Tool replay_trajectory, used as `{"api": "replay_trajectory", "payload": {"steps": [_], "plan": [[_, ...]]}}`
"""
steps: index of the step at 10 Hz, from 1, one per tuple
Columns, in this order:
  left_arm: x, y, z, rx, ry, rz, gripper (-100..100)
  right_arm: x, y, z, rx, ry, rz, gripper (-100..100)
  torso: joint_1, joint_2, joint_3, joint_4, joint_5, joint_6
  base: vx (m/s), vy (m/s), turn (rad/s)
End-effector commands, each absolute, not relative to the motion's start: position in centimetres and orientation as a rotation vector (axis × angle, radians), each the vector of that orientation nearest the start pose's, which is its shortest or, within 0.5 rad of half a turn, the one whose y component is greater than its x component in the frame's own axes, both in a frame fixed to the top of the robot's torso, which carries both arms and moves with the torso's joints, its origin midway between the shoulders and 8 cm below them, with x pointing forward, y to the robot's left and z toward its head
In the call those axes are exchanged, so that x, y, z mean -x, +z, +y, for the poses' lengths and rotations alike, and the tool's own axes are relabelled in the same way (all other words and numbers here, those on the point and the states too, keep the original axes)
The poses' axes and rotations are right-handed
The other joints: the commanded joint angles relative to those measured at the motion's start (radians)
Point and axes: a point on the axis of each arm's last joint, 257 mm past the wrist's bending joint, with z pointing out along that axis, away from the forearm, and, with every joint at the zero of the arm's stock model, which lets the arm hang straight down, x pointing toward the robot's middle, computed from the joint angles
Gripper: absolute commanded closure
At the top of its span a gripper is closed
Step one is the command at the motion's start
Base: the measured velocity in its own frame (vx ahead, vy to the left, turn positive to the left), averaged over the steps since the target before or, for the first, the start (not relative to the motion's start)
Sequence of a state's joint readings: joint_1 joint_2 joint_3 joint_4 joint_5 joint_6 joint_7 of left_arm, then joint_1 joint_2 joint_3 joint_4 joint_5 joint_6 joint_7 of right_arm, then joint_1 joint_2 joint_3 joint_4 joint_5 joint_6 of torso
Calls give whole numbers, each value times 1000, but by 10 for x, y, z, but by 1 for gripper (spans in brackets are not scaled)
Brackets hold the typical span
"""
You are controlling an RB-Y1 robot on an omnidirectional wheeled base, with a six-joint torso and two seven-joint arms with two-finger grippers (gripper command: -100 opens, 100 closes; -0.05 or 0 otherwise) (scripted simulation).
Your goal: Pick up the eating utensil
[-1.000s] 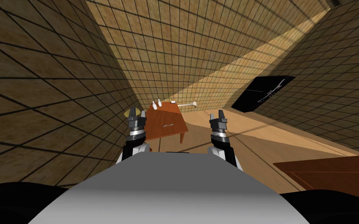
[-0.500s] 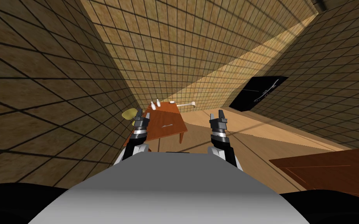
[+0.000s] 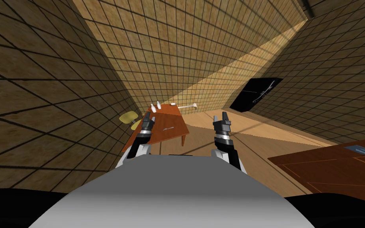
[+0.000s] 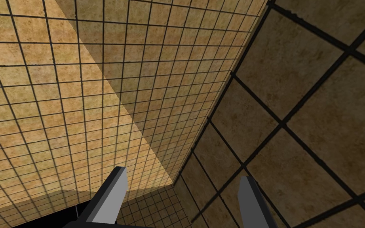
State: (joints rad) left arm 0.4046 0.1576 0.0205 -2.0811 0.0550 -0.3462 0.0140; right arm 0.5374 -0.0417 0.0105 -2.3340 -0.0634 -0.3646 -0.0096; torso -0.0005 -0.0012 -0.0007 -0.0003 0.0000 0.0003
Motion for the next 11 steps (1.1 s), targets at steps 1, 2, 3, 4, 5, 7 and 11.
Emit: {"api": "replay_trajectory", "payload": {"steps": [1, 2, 3, 4, 5, 7, 11], "plan": [[-423, -88, 296, 846, -1241, 942, -100, -353, 10, -284, -767, 1324, 687, 0, 0, 0, 0, 0, 0, 0, 14, -13, -101], [-424, -93, 297, 856, -1236, 949, -100, -353, 10, -284, -767, 1324, 687, 0, 0, 0, 0, 0, 0, 0, 12, -8, -35], [-435, -111, 302, 894, -1217, 988, -100, -353, 10, -284, -767, 1324, 687, 0, 0, 0, 0, 0, 0, 0, 9, -10, -89], [-444, -119, 305, 914, -1209, 1010, -100, -353, 10, -284, -767, 1324, 687, 0, 0, 0, 0, 0, 0, 0, 12, -13, -132], [-446, -130, 307, 936, -1196, 1027, -100, -353, 10, -284, -767, 1324, 687, 0, 0, 0, 0, 0, 0, 0, 8, -7, -43], [-465, -157, 316, 1003, -1163, 1087, -100, -353, 10, -284, -767, 1324, 687, 0, 0, 0, 0, 0, 0, 0, 9, -12, -111], [-483, -202, 328, 1112, -1103, 1174, -100, -353, 10, -284, -767, 1324, 687, 0, 0, 1, 0, 0, 0, -1, 7, -10, -71]]}}
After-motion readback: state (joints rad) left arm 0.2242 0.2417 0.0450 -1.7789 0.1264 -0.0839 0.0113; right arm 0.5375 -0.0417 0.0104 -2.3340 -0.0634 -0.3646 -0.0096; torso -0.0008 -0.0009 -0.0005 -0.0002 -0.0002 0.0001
